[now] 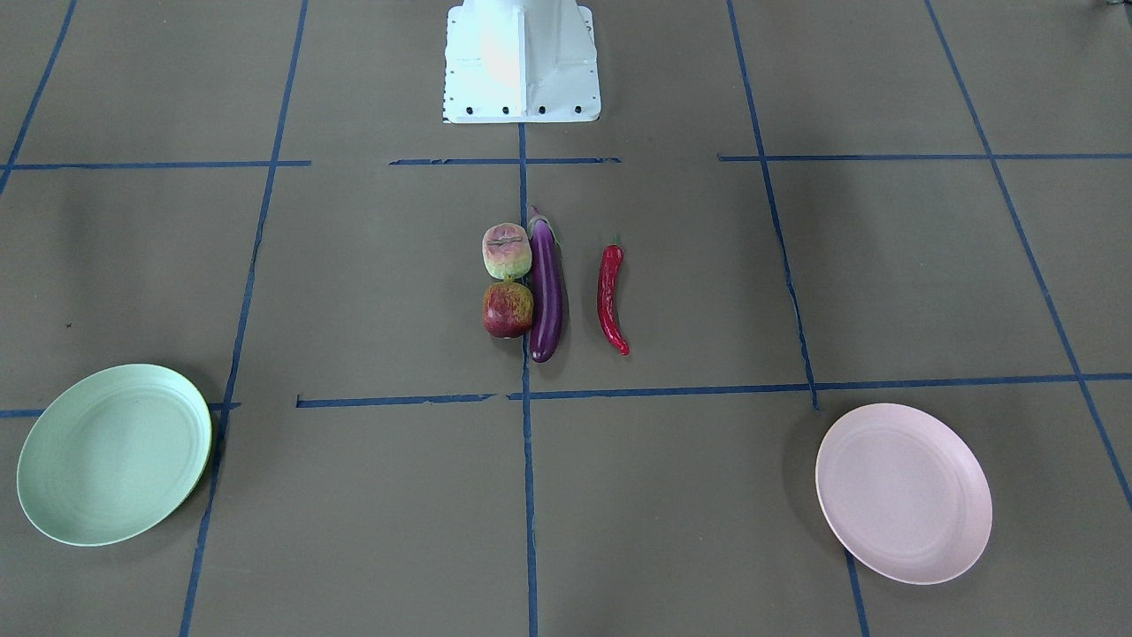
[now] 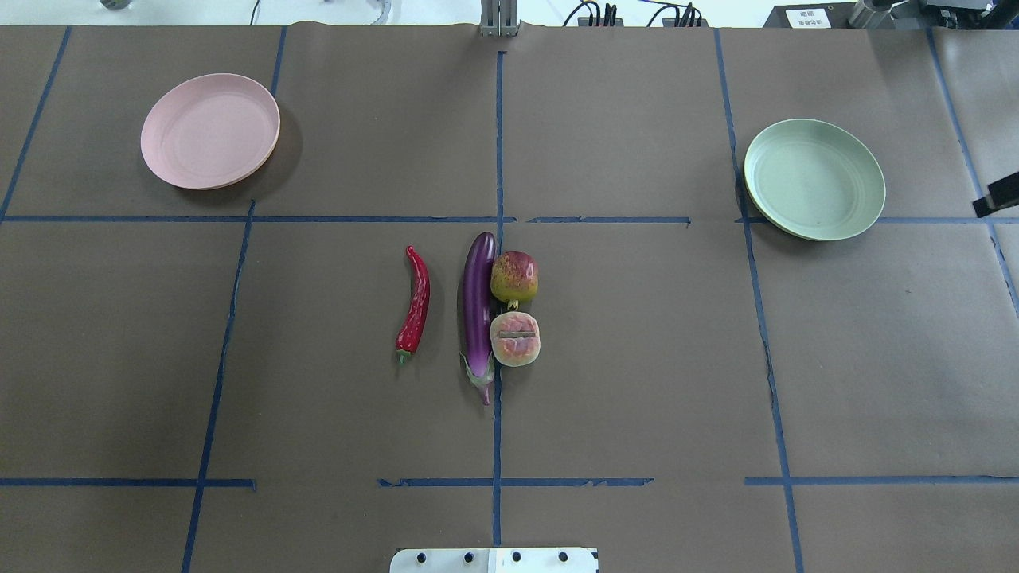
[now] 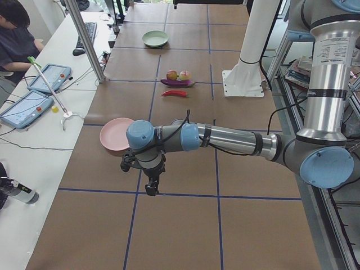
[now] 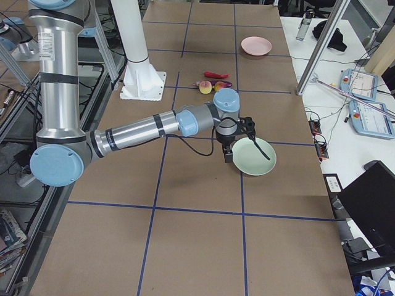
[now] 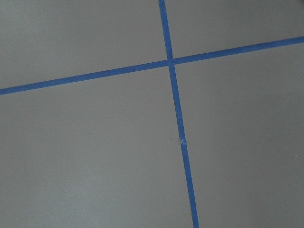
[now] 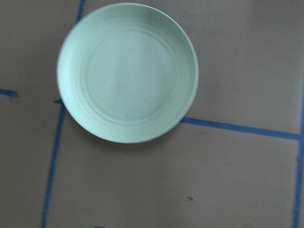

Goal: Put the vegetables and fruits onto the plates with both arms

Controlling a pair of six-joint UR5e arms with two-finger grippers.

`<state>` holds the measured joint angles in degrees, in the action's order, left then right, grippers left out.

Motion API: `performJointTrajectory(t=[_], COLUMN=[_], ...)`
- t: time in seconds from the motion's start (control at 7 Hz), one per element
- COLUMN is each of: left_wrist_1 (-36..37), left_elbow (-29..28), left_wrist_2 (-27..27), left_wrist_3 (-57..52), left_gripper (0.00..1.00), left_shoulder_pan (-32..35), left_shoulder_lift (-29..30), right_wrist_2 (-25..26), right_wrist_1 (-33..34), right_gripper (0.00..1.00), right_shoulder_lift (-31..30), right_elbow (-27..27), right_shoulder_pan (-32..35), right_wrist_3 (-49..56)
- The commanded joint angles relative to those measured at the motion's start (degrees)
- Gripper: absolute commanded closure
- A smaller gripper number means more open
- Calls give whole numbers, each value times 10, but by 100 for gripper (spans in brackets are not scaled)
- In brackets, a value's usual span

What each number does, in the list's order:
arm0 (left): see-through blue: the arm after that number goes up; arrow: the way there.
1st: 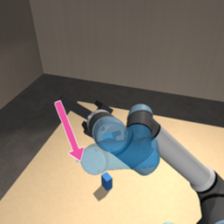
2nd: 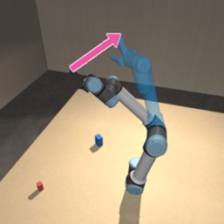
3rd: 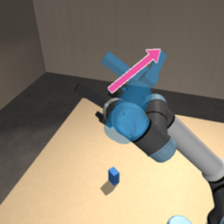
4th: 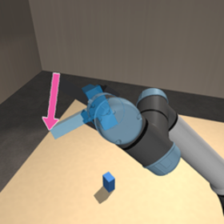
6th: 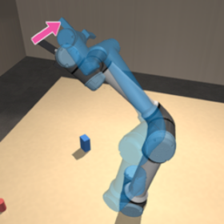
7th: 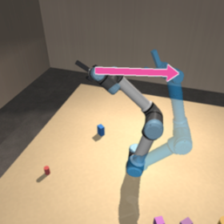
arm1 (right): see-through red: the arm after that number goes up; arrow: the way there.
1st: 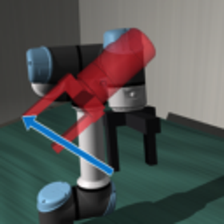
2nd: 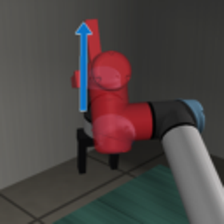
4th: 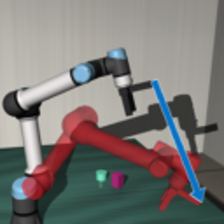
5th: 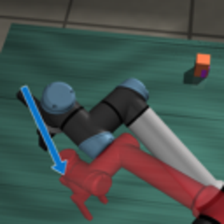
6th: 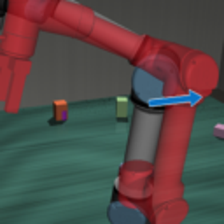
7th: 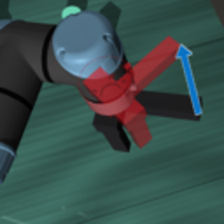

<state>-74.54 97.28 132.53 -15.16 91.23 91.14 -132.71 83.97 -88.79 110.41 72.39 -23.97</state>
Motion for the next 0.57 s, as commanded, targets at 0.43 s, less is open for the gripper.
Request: performJointTrajectory(t=[0.43], left_wrist_1=[-1], left_elbow=[1], left_wrist_2=[1], left_wrist_3=[0], left_gripper=[0], left_shoulder_pan=[-1], left_shoulder_lift=[1], right_wrist_2=[215], right_wrist_1=[-7], right_gripper=[0], right_shoulder_lift=[248], right_elbow=[-24], right_shoulder_pan=[-323], right_wrist_3=[-421])
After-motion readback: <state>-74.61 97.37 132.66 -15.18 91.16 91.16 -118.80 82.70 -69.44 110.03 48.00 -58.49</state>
